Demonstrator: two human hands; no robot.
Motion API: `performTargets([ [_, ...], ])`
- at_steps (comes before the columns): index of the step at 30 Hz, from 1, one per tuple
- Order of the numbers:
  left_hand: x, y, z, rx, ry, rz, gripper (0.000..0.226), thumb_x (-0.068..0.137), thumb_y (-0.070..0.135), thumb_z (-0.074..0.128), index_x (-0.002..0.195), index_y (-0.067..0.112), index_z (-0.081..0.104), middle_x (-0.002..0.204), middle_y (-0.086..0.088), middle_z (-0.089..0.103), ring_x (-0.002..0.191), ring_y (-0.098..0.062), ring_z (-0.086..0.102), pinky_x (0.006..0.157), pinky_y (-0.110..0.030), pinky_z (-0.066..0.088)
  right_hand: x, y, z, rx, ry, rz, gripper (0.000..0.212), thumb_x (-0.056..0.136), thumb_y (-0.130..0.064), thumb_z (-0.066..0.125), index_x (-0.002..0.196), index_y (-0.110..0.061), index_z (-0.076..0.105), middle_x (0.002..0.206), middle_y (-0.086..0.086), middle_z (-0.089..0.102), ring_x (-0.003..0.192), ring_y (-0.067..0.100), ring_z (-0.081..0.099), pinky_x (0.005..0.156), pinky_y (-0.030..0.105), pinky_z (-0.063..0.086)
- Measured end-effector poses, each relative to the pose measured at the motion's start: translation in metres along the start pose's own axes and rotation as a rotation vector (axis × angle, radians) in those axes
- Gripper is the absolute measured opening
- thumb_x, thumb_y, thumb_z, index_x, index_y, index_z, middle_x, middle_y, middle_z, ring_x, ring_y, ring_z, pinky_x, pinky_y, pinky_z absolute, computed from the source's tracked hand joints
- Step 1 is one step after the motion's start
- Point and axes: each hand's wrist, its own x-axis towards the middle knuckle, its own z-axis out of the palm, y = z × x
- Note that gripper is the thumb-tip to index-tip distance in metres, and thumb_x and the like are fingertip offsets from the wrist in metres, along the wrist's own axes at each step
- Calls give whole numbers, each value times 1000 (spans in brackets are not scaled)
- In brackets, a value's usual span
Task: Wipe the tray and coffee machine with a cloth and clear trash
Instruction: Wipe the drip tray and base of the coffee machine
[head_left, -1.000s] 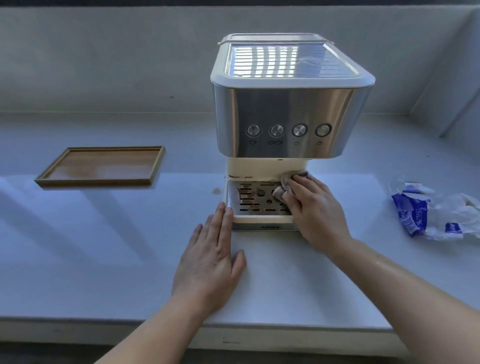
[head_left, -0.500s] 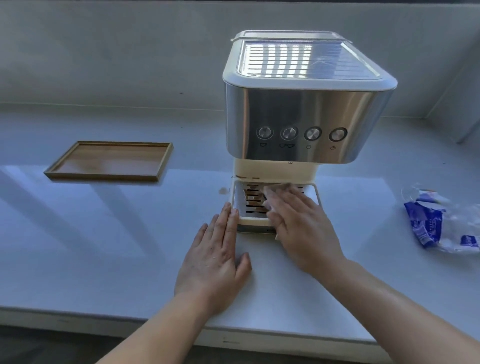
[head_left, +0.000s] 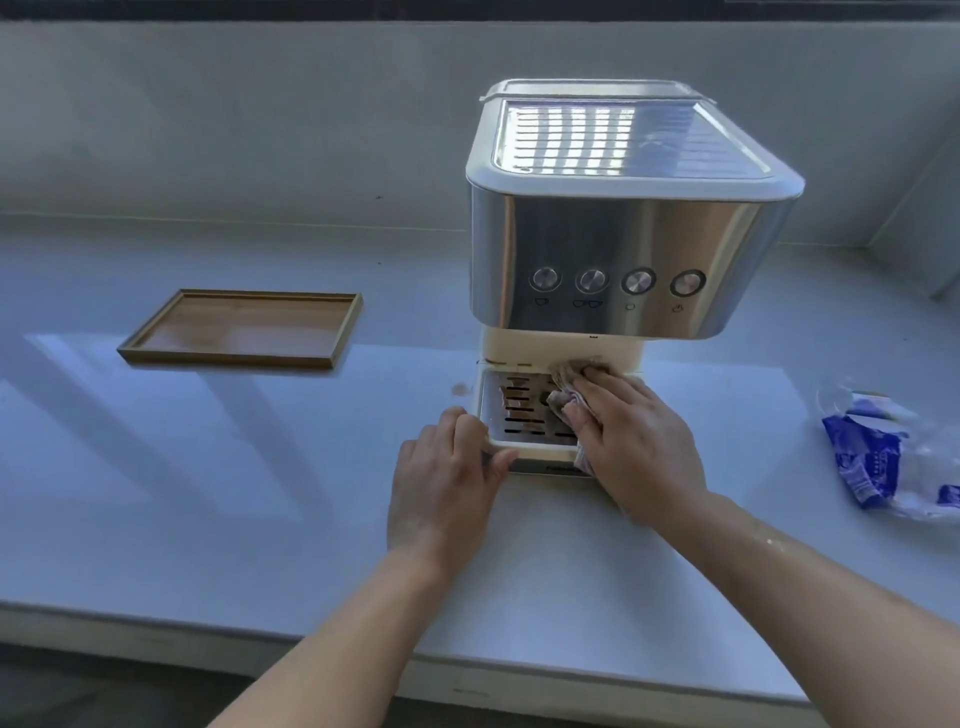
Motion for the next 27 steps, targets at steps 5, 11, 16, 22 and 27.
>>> performTargets([
  [5, -1, 1, 4, -75, -27, -6, 37, 96, 49, 33, 88, 14, 41, 93, -4, 48, 67, -23, 42, 53, -37, 38, -6, -9, 0, 8, -5, 17, 37, 99, -35, 50, 134, -26, 57, 138, -11, 57, 135, 12, 42, 98, 31, 45],
  [11, 0, 6, 2, -63, -101, -49, 39, 94, 54, 20, 88, 17, 34, 97, -4, 46, 68, -23, 39, 53, -39, 40, 7, 8, -14, 84, -132, -29, 34, 100, -38, 46, 131, -33, 59, 139, -18, 54, 134, 7, 42, 102, 25, 39],
  [16, 0, 4, 5, -30, -62, -5, 36, 97, 49, 24, 87, 16, 37, 92, -5, 48, 64, -20, 34, 50, -34, 30, -6, -14, -7, 98, -117, -117, 40, 99, -32, 51, 138, -25, 53, 141, -10, 53, 137, 11, 38, 106, 19, 30],
  [22, 0, 0, 10, -26, -19, 10, 27, 98, 40, 40, 86, 17, 35, 86, -4, 48, 60, -20, 33, 49, -32, 28, 5, 14, -19, 127, -89, -13, 35, 97, -31, 54, 132, -28, 60, 134, -11, 60, 130, 10, 49, 102, 25, 40],
  [27, -1, 2, 9, -39, -15, -6, 30, 99, 44, 34, 86, 16, 39, 87, -3, 49, 61, -20, 31, 50, -32, 27, 5, -18, -8, 95, -195, -143, 39, 99, -30, 52, 136, -22, 55, 137, -6, 58, 130, 13, 48, 105, 26, 37],
])
